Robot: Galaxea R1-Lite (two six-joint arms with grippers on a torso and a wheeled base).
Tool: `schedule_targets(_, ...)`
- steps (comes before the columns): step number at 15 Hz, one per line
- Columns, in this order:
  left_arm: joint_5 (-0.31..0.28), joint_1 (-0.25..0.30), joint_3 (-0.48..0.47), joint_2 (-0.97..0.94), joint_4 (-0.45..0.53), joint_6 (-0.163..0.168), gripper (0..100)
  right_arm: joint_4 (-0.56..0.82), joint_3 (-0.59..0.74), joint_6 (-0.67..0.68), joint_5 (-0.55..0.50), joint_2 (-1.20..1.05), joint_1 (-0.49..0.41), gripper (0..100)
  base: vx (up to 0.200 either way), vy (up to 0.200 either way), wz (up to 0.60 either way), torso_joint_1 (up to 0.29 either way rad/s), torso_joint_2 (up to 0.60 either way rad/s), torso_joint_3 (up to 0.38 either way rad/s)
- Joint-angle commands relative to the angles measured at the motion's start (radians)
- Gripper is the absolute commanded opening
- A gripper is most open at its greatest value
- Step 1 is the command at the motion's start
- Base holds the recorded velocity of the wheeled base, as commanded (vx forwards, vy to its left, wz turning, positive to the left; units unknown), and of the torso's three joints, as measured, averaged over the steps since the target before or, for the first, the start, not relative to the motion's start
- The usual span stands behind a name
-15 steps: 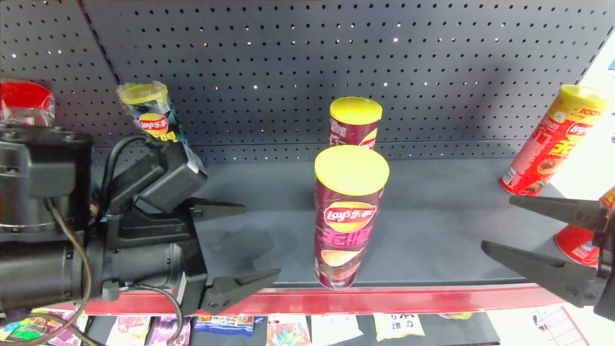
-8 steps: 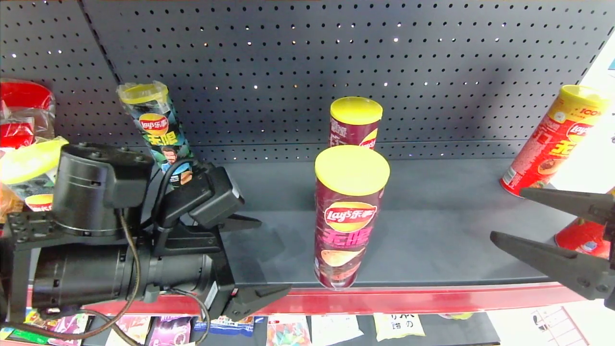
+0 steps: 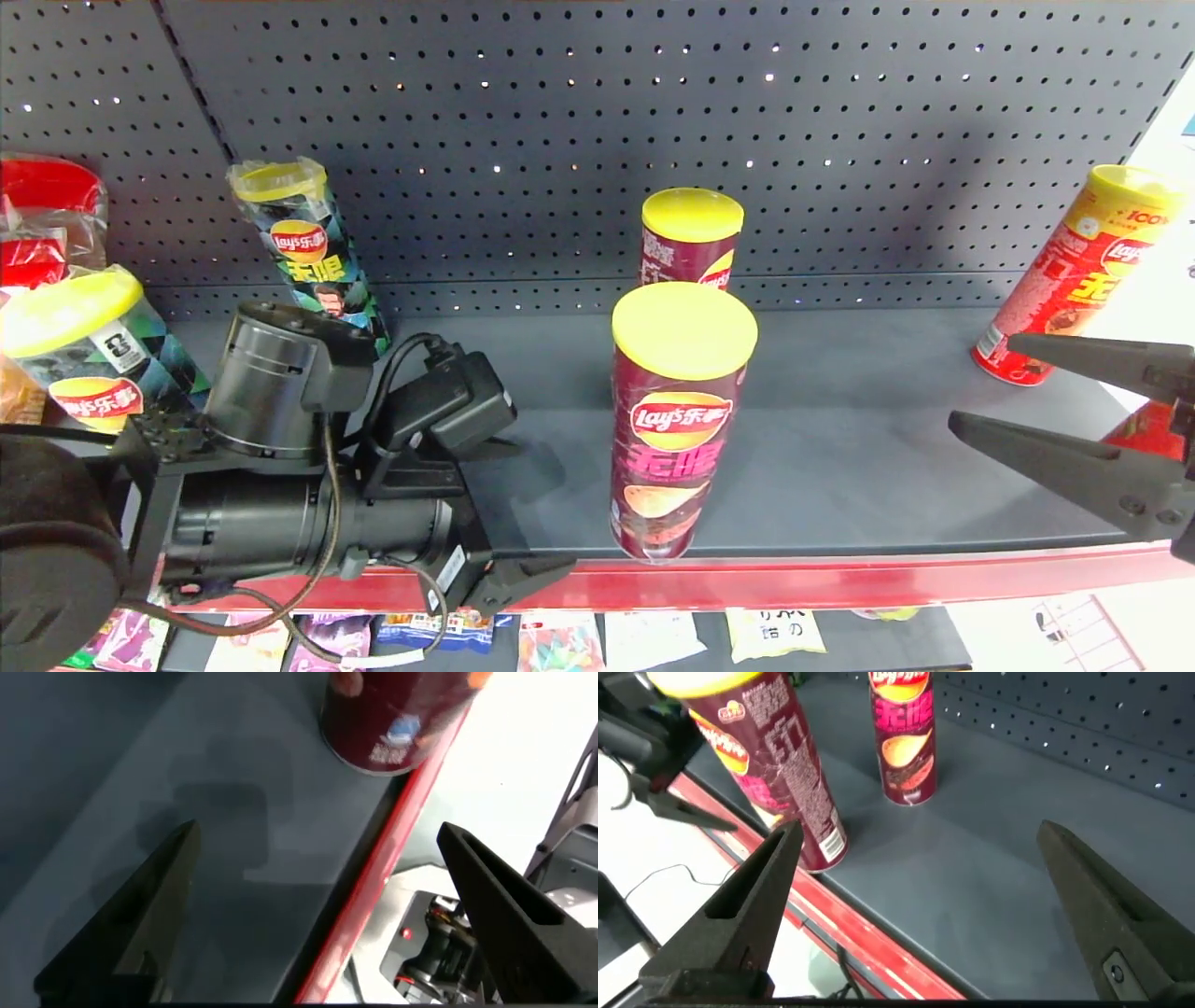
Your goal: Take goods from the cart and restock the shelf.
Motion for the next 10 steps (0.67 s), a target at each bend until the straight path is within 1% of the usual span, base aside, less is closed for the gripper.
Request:
schedule_targets(1, 0.001, 0.0, -0.02, 0.035, 0.001, 0.0, 100, -0.001, -0.009, 0.0, 0.002, 0.02, -0.014, 100, 0.0, 0.0, 0.0, 0.0, 0.0, 0.0)
schedule_targets(6, 0.001, 0.0, -0.082, 0.09, 0.001, 0.0, 100, -0.002, -0.019, 0.0, 0.002, 0.033, -0.018, 100, 0.0, 0.0, 0.0, 0.0, 0.0, 0.0)
schedule_targets(10, 0.013, 0.0, -0.1, 0.113, -0.003, 0.001, 100, -0.004, -0.019, 0.0, 0.002, 0.033, -0.018, 100, 0.0, 0.0, 0.0, 0.0, 0.0, 0.0)
